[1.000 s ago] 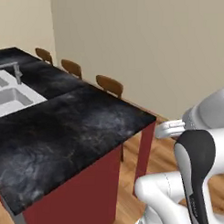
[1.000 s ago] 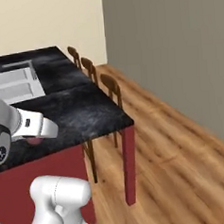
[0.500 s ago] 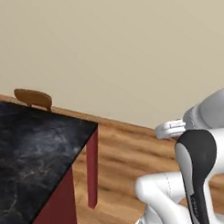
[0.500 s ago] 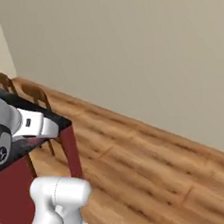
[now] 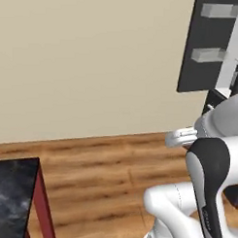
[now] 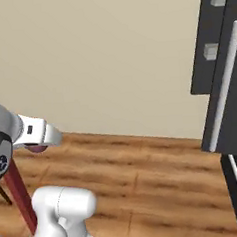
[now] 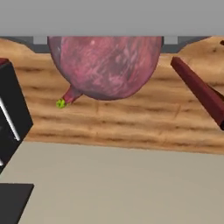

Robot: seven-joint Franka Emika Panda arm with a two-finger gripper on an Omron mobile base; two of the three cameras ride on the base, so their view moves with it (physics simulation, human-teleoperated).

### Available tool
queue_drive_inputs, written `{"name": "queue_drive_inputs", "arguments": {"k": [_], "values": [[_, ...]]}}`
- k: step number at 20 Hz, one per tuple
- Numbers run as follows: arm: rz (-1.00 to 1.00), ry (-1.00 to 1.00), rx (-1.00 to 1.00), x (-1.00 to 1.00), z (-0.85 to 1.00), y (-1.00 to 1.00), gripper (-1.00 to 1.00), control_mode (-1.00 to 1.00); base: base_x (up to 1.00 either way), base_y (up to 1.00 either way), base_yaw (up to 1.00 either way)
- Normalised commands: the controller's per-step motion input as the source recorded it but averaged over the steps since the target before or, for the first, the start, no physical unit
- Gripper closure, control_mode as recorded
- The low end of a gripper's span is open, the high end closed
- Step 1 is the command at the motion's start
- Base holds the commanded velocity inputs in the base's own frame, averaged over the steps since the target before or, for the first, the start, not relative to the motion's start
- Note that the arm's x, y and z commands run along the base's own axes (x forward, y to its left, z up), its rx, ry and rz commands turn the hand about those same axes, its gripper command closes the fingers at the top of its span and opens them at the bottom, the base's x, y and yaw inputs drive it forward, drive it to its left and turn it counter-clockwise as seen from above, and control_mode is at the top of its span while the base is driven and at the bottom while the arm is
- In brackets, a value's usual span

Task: Place the liquor on the top shelf of the fridge to keep it out of children's reach, and place the onion and lime on lower shelves for easy access.

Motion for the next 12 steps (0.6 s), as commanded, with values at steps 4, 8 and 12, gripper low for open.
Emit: {"name": "queue_drive_inputs", "arguments": {"k": [4, 8, 12], "values": [[0.00, 0.00, 0.00, 0.00, 0.00, 0.00, 1.00, 1.00, 0.32, 0.00, -0.73], [0.00, 0.00, 0.00, 0.00, 0.00, 0.00, 1.00, 1.00, 0.40, 0.00, -0.69], [0.00, 0.00, 0.00, 0.00, 0.00, 0.00, 1.00, 1.00, 0.42, 0.17, -0.59]]}}
